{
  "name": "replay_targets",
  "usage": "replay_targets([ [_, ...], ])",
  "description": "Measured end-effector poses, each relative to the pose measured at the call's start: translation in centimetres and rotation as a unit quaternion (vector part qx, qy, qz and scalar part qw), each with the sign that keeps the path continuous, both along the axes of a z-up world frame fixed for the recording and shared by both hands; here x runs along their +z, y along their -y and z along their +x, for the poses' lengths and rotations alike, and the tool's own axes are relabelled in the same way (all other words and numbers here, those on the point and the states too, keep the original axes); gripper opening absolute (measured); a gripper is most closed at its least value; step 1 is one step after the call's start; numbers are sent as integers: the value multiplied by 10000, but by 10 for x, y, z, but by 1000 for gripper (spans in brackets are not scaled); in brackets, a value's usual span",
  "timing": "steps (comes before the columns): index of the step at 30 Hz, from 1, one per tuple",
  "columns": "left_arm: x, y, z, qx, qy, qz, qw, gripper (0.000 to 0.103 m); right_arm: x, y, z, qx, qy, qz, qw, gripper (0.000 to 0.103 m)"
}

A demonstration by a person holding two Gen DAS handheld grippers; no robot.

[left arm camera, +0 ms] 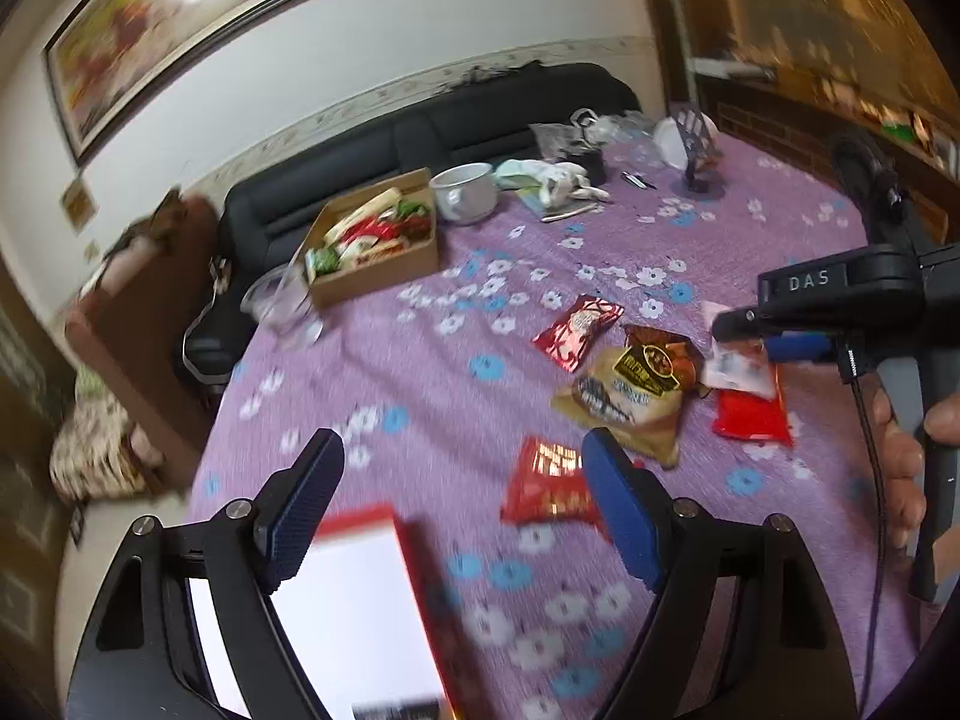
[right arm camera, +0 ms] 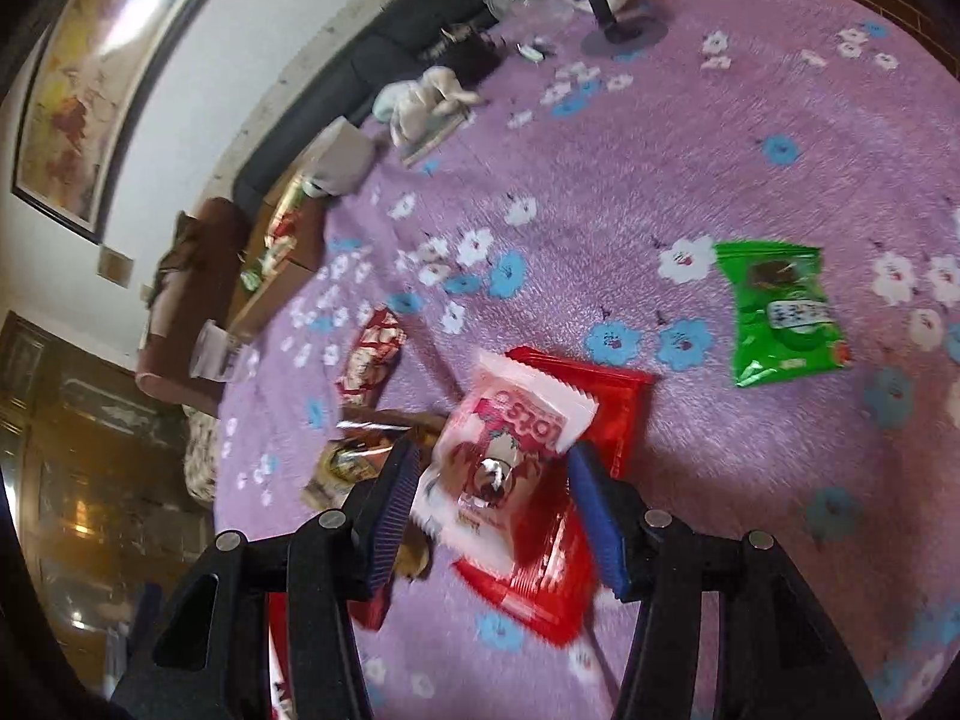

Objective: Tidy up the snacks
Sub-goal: 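Grasp the brown chocolate bag with the left gripper while the right grasps the pink-and-white packet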

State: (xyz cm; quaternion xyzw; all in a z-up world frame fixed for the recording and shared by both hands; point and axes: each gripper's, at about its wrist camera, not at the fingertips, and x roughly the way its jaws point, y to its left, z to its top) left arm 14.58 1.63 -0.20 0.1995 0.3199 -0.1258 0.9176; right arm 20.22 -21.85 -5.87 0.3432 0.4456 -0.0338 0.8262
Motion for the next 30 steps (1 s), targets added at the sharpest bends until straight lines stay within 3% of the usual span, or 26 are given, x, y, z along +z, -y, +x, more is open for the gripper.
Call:
replay_targets([
  [4,-10,22,10,-560,5,258,9981,82,-4,-4,5,174,195,-755,9968,40],
  [9,-17,54,17,-1121,-40,343,9931,82,-2,-16,8,649,302,-1518,9858,37],
  [14,-27,87,17,-1587,-43,541,9858,85,-3,7,6,550,289,-1097,9920,35],
  [18,-41,102,29,-1590,-199,733,9843,85,-7,24,6,386,290,-652,9967,34],
  [23,-67,111,49,-1397,-730,899,9834,85,-8,30,6,337,308,-332,9984,34],
  [25,-75,110,52,-1236,-803,926,9847,77,-9,31,6,354,334,-149,9987,34],
  [26,-74,107,54,-1163,-833,774,9867,60,-9,31,6,357,340,-113,9987,34],
  [30,-69,95,63,-802,-1174,146,9897,46,-7,29,5,363,396,-80,9985,33],
])
